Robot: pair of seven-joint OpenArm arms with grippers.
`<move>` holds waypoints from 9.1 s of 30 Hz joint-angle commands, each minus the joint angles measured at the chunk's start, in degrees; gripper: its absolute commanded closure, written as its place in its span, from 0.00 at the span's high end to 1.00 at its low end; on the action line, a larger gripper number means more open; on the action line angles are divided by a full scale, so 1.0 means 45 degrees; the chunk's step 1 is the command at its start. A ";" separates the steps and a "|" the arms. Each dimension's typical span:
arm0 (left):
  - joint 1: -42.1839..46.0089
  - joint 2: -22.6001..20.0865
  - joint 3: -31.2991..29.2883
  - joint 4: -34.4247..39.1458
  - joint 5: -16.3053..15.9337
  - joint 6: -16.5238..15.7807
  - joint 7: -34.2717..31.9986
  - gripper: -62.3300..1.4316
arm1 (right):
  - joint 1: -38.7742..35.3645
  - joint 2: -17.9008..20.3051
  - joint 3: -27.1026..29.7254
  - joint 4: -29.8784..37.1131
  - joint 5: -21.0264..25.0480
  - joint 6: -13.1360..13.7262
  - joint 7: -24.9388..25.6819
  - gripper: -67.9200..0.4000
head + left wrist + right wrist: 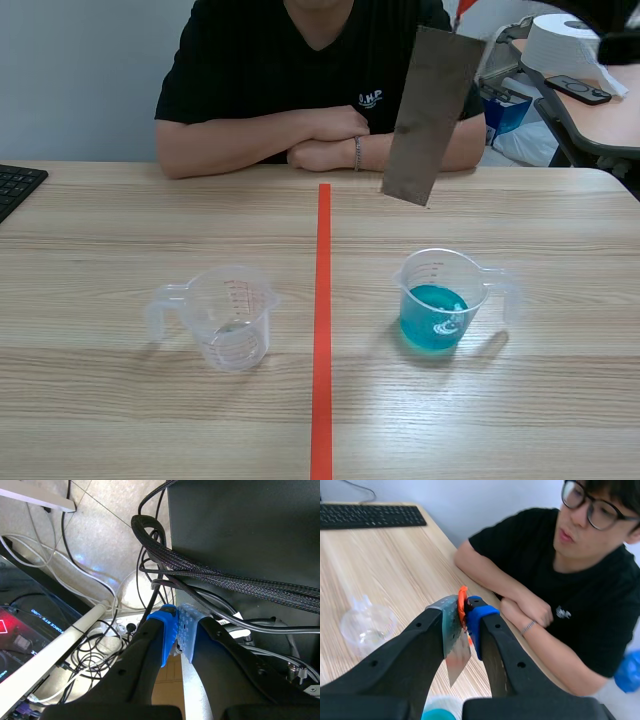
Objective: Do the redox reaction experiment.
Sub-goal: 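Put the plate into the left beaker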
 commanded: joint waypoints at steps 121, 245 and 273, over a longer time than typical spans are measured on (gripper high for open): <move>0.0131 -0.0010 0.0015 0.0170 -0.0044 -0.0029 -0.0083 0.07 | 0.4784 -0.5037 -0.7587 -0.1569 -0.3201 -0.1583 -0.1078 0.02; 0.0131 -0.0010 0.0015 0.0170 -0.0044 -0.0029 -0.0083 0.07 | 0.3560 -0.5013 -0.9039 -0.6625 -0.6543 -0.0175 0.1307 0.02; 0.0131 -0.0010 0.0015 0.0170 -0.0044 -0.0029 -0.0083 0.07 | 0.3555 -0.5047 -1.0496 -0.6625 -0.7121 0.1059 0.0986 0.26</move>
